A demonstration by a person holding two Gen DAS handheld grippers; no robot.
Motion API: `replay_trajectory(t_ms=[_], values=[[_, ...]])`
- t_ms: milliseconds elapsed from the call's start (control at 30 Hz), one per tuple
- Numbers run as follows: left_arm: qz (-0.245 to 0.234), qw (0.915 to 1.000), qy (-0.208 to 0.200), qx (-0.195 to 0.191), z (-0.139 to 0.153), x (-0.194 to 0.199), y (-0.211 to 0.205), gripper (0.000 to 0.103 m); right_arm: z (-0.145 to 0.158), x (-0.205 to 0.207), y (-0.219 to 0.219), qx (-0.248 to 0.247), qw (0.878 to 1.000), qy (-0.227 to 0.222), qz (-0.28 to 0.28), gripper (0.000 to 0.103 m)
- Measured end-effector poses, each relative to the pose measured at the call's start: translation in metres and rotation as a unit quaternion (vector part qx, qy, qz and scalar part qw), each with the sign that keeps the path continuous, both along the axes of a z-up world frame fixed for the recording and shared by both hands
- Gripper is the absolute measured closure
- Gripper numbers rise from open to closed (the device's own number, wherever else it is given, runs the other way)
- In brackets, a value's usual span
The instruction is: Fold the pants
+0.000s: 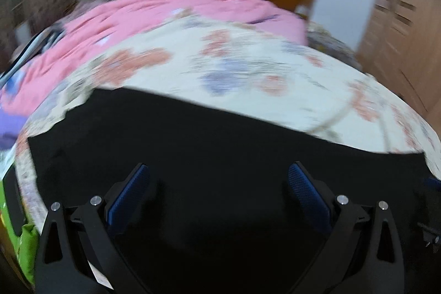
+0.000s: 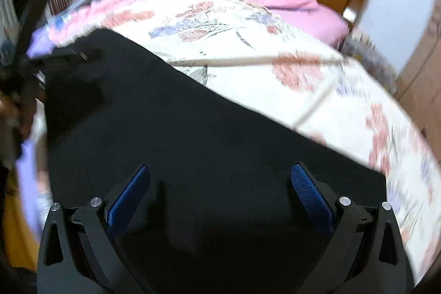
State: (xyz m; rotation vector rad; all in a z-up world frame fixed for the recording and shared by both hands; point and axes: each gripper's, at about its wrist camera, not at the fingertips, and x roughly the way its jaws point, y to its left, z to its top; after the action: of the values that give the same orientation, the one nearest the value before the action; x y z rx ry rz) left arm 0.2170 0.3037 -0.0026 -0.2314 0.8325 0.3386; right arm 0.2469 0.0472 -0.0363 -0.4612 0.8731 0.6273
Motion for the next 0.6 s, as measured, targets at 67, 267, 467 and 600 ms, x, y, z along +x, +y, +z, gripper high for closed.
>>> replay_trajectory(t_ms=[67,267,467,600], values=[[0.022,0.9998,0.005,-0.001,-0.004,-0.003,0.024,0.002,-0.019,0.007,0.002,0.004,1.000,0.015,-0.007,0.004],[0.044,0.9968,0.038,0.054,-0.035,-0.007,0.050,0.001,-0.022,0.009,-0.005,0.038,0.999,0.016,-0.018,0.004],[0.054,0.9969,0.037,0.042,-0.034,-0.007,0.056,0.001,-0.014,0.015,0.001,0.036,0.997,0.047,-0.047,0.004],[0.054,0.9972,0.036,0.037,-0.033,-0.006,0.052,0.001,-0.005,-0.013,0.040,0.059,0.996,0.063,0.023,0.004]])
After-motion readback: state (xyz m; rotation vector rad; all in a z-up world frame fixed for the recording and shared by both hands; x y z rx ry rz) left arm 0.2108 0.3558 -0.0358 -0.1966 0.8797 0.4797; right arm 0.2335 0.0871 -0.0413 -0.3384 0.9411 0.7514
